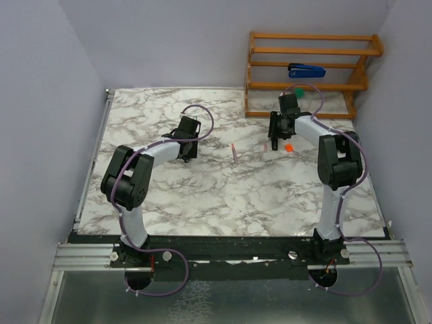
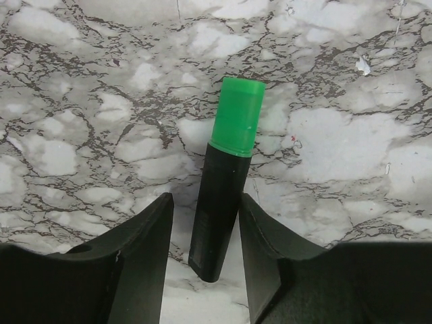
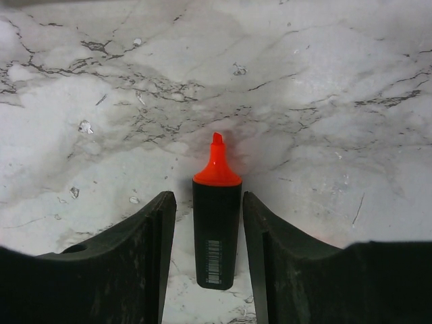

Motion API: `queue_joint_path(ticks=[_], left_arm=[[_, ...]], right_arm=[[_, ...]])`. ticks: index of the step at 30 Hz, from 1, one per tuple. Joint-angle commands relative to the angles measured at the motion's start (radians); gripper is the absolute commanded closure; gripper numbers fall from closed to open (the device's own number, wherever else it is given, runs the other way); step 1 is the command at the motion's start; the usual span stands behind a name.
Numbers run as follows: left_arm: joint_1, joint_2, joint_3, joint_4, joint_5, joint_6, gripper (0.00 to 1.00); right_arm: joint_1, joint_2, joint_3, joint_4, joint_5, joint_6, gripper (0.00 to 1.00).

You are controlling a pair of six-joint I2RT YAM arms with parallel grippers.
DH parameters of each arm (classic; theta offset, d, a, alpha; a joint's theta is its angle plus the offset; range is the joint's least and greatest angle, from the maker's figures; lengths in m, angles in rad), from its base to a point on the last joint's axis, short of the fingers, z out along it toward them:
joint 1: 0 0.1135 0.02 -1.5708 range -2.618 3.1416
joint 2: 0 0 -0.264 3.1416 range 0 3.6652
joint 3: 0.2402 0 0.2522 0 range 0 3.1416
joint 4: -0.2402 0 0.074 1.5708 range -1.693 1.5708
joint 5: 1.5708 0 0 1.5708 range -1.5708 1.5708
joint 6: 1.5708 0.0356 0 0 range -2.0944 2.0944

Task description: Insert the pens into the pen caps

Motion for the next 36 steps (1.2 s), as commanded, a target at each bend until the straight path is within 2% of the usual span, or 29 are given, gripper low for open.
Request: queue_joint_path(ticks=[1,6,13,14,17,20,27,32,36], left_arm=[[0.006,0.002,0.03,-0.025,0.014,-0.006,0.54],[0.006,-0.024,0.038,-0.027,0.02,-0.008,0.5],[0.008,-0.075,0.042,-0.038,0.018,-0.014,0.48],[0.008,-0.086,0.042,-0.037,0.022,-0.012,0.48],[0.008,-0.133,0.031,-0.008,0.04,-0.005,0.47],[0.008,-0.196,0.004,0.042,0.086,0.001,0.45],[0.008,-0.309,-0.112,0.227,0.266,-0.005,0.4],[-0.012,-0.3,-0.166,0.357,0.407,-0.02,0.4],[-0.076,-0.265,-0.167,0.431,0.427,-0.007,0.4]], right_arm=[[0.01,0.036,0.031,-0.039,0.039,-0.017,0.51],[0.011,0.057,0.043,-0.047,0.054,-0.02,0.58],[0.013,0.07,0.04,-0.049,0.086,-0.022,0.58],[0.013,0.073,0.04,-0.047,0.087,-0.023,0.63],[0.013,0.092,0.054,-0.059,0.089,-0.025,0.88],[0.013,0.1,0.062,-0.069,0.093,-0.021,0.98],[0.014,0.008,0.023,-0.007,0.085,-0.021,0.99],[0.035,-0.14,-0.011,0.035,0.089,-0.028,0.99],[0.064,-0.233,-0.028,0.047,0.084,-0.015,0.99]])
